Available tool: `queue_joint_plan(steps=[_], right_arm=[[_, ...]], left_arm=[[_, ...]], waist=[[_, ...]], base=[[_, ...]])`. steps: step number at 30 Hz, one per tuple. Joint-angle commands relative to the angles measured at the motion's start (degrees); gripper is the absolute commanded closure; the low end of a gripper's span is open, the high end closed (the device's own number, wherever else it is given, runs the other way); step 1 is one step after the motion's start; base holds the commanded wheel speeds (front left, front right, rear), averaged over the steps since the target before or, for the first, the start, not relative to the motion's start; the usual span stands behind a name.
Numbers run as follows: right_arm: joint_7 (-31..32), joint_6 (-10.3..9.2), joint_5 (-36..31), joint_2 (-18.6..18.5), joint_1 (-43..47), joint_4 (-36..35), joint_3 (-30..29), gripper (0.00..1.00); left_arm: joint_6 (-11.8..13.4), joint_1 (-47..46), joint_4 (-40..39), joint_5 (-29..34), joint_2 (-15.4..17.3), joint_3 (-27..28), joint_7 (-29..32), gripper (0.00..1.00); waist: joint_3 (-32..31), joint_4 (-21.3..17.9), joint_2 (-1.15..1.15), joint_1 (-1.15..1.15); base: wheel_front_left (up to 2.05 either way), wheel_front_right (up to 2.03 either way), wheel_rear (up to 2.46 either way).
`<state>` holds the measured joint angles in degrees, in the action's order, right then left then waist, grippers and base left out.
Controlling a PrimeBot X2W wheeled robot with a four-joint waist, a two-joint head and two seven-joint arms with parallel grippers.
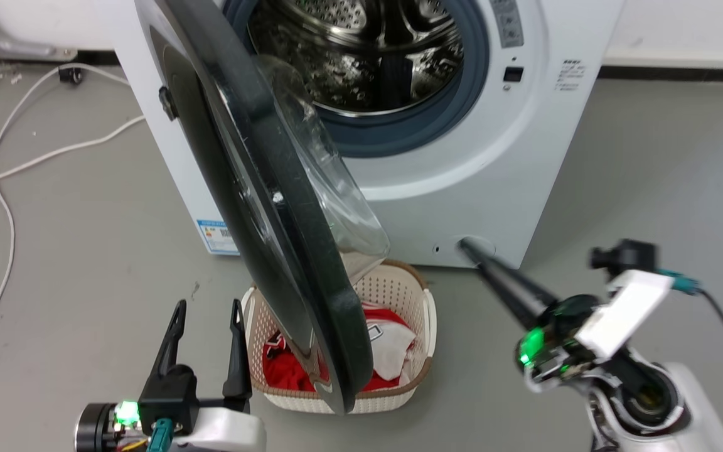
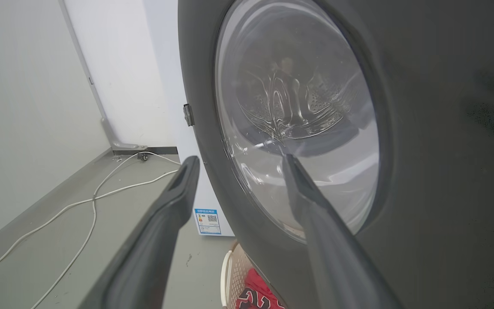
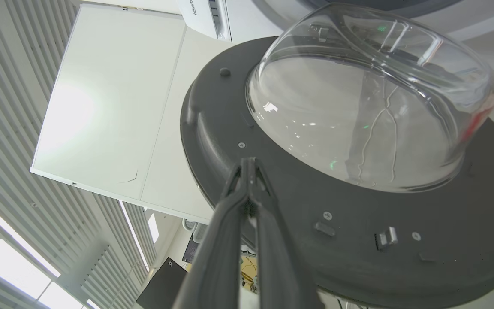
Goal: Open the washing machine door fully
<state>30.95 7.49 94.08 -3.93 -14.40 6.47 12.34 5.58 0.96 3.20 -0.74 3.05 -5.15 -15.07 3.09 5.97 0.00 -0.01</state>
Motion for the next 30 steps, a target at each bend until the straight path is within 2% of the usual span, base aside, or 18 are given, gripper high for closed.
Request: queue_joint_plan(steps=[1, 2, 3, 4, 7, 11, 14, 19, 22, 24, 27, 30], right_arm=[[-2.48, 0.0, -0.3, 0.39, 1.52, -2.08, -1.89, 1.0], [-4.0, 0.0, -0.98, 0.4, 2.14, -3.24, -3.01, 0.86], [-5.46, 0.0, -1.43, 0.39, 2.98, -4.26, -3.99, 0.56], [-7.02, 0.0, -2.34, 0.39, 3.66, -5.49, -4.99, 0.02], [-12.39, 0.0, -4.75, 0.44, 5.88, -8.61, -8.1, 0.0], [-20.77, 0.0, -11.66, -0.71, 8.85, -12.01, -10.75, 0.0], [-28.55, 0.0, -20.92, -3.09, 10.3, -12.89, -9.53, 0.0], [-43.94, 0.0, -38.59, -6.59, 12.27, -9.0, -6.97, 0.0], [-46.05, -0.01, -50.84, -6.79, 12.45, -6.93, -8.11, 0.0], [-46.14, 0.0, -59.18, -4.36, 12.4, -8.33, -11.91, 0.0], [-46.1, -0.01, -73.08, -2.8, 14.04, -11.09, -14.2, 0.0], [-46.12, -0.01, -81.99, -1.03, 15.54, -12.85, -15.69, 0.0]], left_arm=[[0.2, 1.19, -0.17, -0.01, 0.19, 0.22, -0.16, 0.0], [0.28, 1.47, -0.22, 0.01, 0.19, 0.35, -0.16, 0.0], [0.32, 1.77, -0.28, 0.03, 0.19, 0.4, -0.16, 0.0], [0.32, 2.09, -0.36, 0.06, 0.19, 0.43, -0.16, 0.0], [0.33, 2.66, -0.53, 0.06, 0.19, 0.66, -0.16, 0.0], [0.36, 3.16, -0.74, -0.11, 0.16, 0.95, -0.16, 0.0], [0.56, 3.48, -1.03, -0.34, 0.14, 1.26, -0.16, 0.0], [0.41, 4.13, -1.08, -0.39, 0.09, 1.48, -0.16, 0.0], [0.41, 4.34, -1.18, -0.42, 0.09, 1.66, -0.16, 0.0], [0.33, 4.28, -1.26, -0.38, 0.06, 1.63, -0.16, 0.0], [0.27, 3.95, -1.37, -0.31, 0.05, 1.52, -0.16, 0.0], [0.21, 3.8, -1.34, -0.27, 0.02, 1.55, -0.16, 0.0]], waist=[[-1.46, -0.6, 0.0, 0.01], [-1.9, -0.77, 0.0, 0.01], [-2.31, -0.93, 0.0, 0.01], [-2.62, -1.07, 0.0, 0.01], [-3.2, -1.47, 0.0, 0.01], [-3.5, -1.87, 0.0, 0.01], [-3.7, -2.52, 0.0, 0.01], [-4.03, -3.13, 0.0, 0.01], [-4.1, -3.39, 0.0, 0.01], [-4.0, -3.44, 0.0, 0.01], [-3.84, -3.33, 0.0, 0.01], [-3.73, -3.24, 0.0, 0.01]], base=[[0.0, 0.0, 0.0], [0.0, 0.0, 0.0], [0.0, 0.0, 0.0], [0.0, 0.0, 0.0], [0.0, 0.0, 0.0], [0.0, 0.0, 0.0], [0.0, 0.0, 0.0], [0.0, 0.0, 0.0], [0.0, 0.0, 0.0], [0.0, 0.0, 0.0], [0.0, 0.0, 0.0], [0.0, 0.0, 0.0]])
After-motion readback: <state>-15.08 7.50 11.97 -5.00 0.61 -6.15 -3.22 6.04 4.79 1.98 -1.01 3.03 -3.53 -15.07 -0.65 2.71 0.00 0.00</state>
